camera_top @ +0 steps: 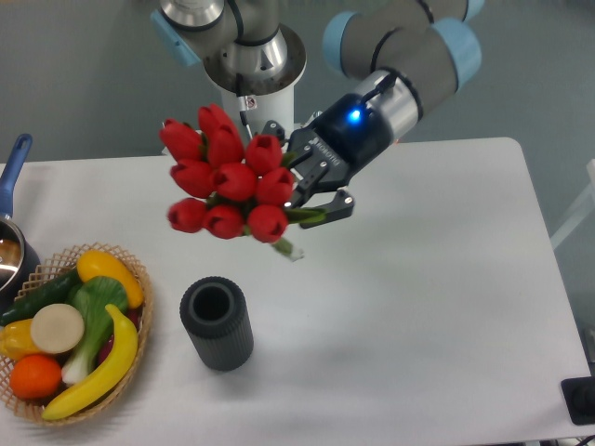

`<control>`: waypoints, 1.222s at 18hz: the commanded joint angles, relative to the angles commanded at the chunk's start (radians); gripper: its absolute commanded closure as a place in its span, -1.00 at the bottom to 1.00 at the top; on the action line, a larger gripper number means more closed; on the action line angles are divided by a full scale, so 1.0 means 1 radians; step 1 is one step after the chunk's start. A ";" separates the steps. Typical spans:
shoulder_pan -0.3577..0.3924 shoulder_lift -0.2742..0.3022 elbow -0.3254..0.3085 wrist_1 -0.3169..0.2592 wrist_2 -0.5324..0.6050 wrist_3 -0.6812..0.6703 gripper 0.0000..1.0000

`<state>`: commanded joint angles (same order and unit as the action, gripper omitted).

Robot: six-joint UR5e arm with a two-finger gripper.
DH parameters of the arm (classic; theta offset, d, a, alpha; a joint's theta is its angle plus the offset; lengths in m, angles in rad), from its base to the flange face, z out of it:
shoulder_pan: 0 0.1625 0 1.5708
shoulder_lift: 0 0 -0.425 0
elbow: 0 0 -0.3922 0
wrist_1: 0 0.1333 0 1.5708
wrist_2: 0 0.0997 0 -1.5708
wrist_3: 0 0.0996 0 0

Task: Insert the flowers into the vase
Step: 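Carry the tulip bunch toward the black vase, stems pointing down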

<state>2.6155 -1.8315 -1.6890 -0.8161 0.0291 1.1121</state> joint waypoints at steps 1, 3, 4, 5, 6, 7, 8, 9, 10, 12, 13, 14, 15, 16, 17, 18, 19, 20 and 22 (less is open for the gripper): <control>-0.006 -0.008 0.003 0.000 0.000 0.000 0.25; -0.038 -0.017 0.000 0.000 -0.024 0.000 0.25; -0.040 -0.028 0.000 0.000 -0.056 0.000 0.25; -0.041 -0.047 0.002 0.000 -0.098 0.002 0.25; -0.043 -0.057 0.003 0.000 -0.104 0.005 0.25; -0.046 -0.067 0.005 0.000 -0.106 0.011 0.25; -0.058 -0.077 0.006 0.000 -0.109 0.015 0.25; -0.064 -0.084 0.006 0.000 -0.115 0.018 0.25; -0.065 -0.089 0.006 0.000 -0.124 0.021 0.25; -0.065 -0.104 0.008 0.000 -0.161 0.040 0.25; -0.066 -0.109 0.008 0.000 -0.173 0.051 0.25; -0.066 -0.117 0.008 0.000 -0.178 0.061 0.25; -0.068 -0.120 0.006 0.000 -0.179 0.072 0.25; -0.069 -0.126 0.002 0.000 -0.179 0.083 0.25; -0.072 -0.129 -0.001 0.000 -0.183 0.095 0.25; -0.074 -0.132 -0.003 0.000 -0.190 0.103 0.25; -0.075 -0.140 -0.006 0.000 -0.195 0.106 0.25; -0.075 -0.140 -0.009 0.000 -0.196 0.107 0.25; -0.074 -0.137 -0.032 0.000 -0.202 0.109 0.25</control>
<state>2.5418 -1.9681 -1.7210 -0.8161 -0.1733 1.2210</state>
